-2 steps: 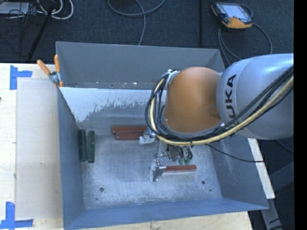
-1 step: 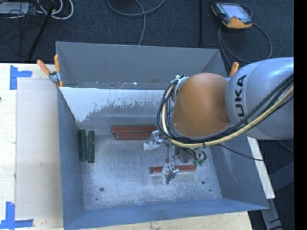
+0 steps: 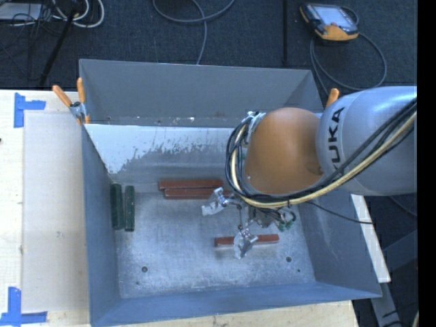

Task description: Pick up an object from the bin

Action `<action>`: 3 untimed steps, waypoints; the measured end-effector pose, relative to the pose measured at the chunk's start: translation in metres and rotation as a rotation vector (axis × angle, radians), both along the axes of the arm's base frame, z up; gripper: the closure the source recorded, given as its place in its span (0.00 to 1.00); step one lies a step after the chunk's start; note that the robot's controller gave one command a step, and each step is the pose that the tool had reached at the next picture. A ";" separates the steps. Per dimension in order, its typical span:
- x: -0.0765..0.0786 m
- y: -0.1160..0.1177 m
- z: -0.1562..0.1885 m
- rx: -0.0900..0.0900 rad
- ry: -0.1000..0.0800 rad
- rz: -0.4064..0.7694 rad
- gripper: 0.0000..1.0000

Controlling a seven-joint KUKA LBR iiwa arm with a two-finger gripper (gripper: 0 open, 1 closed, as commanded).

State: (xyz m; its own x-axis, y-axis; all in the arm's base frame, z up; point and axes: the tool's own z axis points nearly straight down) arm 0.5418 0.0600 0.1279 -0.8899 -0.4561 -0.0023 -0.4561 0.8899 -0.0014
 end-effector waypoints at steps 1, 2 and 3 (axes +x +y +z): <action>-0.020 -0.023 -0.052 0.005 -0.010 -0.194 1.00; -0.020 -0.023 -0.052 0.006 -0.010 -0.196 1.00; -0.020 -0.023 -0.052 0.006 -0.010 -0.196 1.00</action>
Offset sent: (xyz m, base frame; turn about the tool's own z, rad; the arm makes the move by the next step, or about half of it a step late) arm 0.0000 0.0000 0.0000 0.0000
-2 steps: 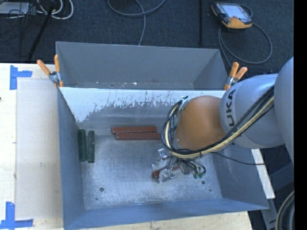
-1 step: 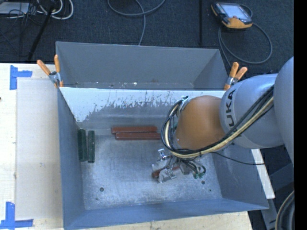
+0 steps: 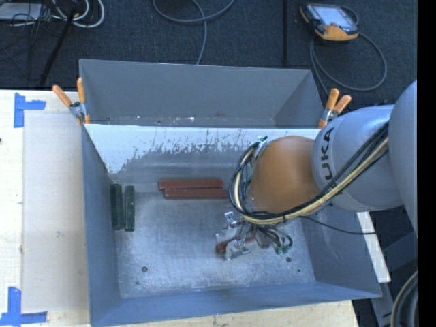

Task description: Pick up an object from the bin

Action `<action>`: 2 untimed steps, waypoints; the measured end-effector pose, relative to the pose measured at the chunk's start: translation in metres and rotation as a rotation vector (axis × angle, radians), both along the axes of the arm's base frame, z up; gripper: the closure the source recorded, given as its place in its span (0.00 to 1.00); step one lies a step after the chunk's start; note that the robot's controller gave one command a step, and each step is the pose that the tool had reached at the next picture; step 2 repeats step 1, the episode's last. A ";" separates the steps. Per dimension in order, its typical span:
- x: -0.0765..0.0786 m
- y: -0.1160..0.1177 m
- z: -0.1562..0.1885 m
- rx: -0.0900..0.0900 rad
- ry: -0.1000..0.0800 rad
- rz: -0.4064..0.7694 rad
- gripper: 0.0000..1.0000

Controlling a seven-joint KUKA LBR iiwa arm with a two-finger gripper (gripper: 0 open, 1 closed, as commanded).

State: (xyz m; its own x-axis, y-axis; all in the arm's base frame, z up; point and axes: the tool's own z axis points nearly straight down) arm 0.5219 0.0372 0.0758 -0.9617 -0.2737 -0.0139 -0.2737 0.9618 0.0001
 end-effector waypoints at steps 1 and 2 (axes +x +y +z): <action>0.016 0.009 0.138 -0.003 0.011 -0.024 1.00; 0.016 0.009 0.138 -0.003 0.011 -0.024 1.00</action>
Offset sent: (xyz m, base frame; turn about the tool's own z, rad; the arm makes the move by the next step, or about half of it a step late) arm 0.0000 0.0000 0.0000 0.0000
